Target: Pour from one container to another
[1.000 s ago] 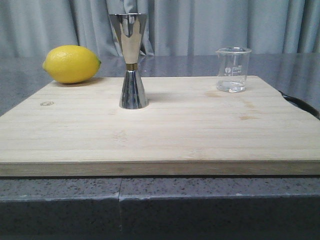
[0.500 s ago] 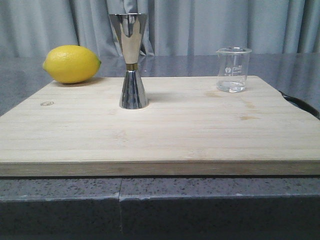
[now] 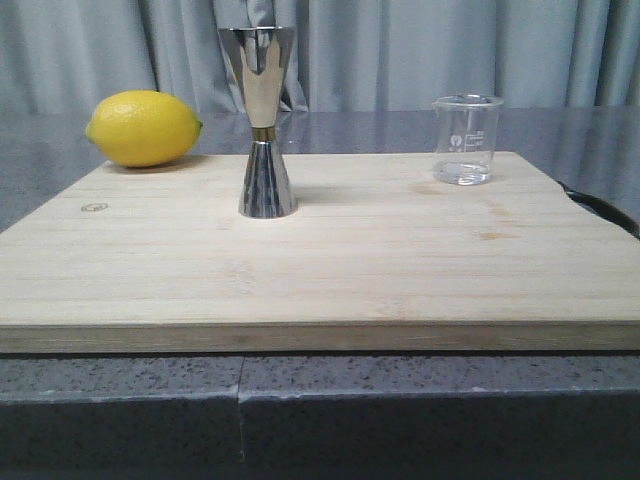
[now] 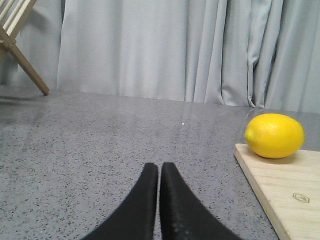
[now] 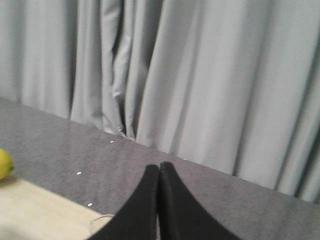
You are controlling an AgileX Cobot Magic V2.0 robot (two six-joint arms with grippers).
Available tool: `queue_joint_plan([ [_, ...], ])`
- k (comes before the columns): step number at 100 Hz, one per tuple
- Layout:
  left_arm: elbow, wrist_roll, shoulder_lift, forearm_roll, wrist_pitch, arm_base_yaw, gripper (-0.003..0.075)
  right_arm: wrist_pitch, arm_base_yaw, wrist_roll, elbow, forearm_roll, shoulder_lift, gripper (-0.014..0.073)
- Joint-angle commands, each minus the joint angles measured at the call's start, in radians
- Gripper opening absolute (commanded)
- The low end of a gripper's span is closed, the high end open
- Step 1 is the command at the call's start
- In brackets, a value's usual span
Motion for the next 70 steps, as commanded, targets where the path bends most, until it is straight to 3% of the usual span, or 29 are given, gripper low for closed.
queue_joint_plan([
  [1, 0.006, -0.008, -0.024, 0.0, -0.077, -0.007, -0.0019, 0.049, -0.017, 0.47, -0.028, -0.472, -0.006, -0.0071],
  [11, 0.006, -0.008, -0.024, 0.0, -0.077, -0.007, -0.0019, 0.151, -0.064, 0.972, -0.028, -0.887, -0.032, -0.0071],
  [18, 0.006, -0.008, -0.024, 0.0, -0.077, -0.007, -0.0019, 0.244, -0.089, 1.163, -0.028, -1.023, -0.068, -0.0071],
  [32, 0.006, -0.008, -0.024, 0.0, -0.077, -0.007, -0.0019, 0.289, -0.097, 1.185, 0.012, -1.056, -0.17, -0.0071],
  [52, 0.006, -0.008, -0.024, 0.0, -0.077, -0.007, -0.0019, 0.061, -0.104, 1.163, 0.256, -1.053, -0.362, -0.0071],
  [70, 0.006, -0.008, -0.024, 0.0, -0.077, -0.007, -0.0019, -0.018, -0.228, 1.163, 0.457, -0.955, -0.491, -0.0071],
])
